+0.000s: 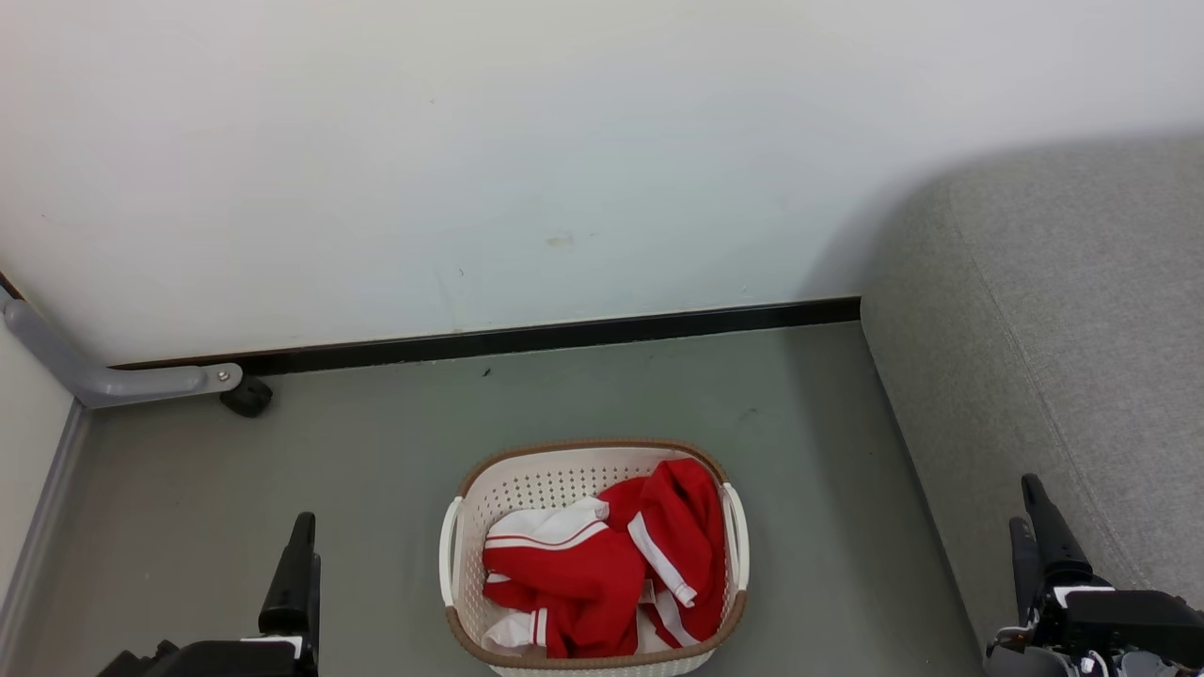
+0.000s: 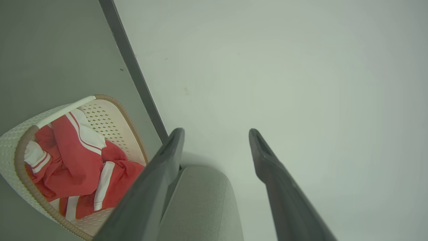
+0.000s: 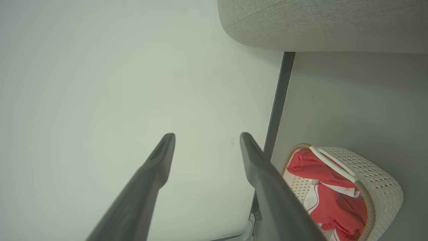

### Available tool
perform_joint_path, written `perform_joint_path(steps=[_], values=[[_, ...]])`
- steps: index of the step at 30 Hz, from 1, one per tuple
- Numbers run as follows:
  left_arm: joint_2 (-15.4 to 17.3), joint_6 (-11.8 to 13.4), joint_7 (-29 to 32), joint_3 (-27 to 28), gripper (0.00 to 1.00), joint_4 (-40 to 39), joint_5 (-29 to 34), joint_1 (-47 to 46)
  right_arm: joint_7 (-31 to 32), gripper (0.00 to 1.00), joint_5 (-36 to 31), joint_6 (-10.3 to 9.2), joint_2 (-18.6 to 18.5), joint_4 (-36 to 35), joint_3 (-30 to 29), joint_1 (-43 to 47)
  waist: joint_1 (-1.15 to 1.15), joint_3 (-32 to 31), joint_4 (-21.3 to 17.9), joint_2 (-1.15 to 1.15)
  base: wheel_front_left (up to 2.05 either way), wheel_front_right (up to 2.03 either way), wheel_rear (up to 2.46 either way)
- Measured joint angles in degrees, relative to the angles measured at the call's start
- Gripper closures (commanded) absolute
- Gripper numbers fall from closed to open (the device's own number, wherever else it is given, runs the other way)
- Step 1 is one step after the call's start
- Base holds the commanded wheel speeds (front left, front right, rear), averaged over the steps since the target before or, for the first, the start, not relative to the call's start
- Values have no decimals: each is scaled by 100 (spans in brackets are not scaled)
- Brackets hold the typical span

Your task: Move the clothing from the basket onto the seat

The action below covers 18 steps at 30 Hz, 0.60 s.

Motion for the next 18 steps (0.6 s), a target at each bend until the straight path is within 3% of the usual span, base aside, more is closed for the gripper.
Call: perform_joint_path(steps=[18], values=[[243,0,-436,-522,0,121,927,-124,-352,0,-1158,-57,-171,221,610,-343,0,-5,-3,0,0,0,0]])
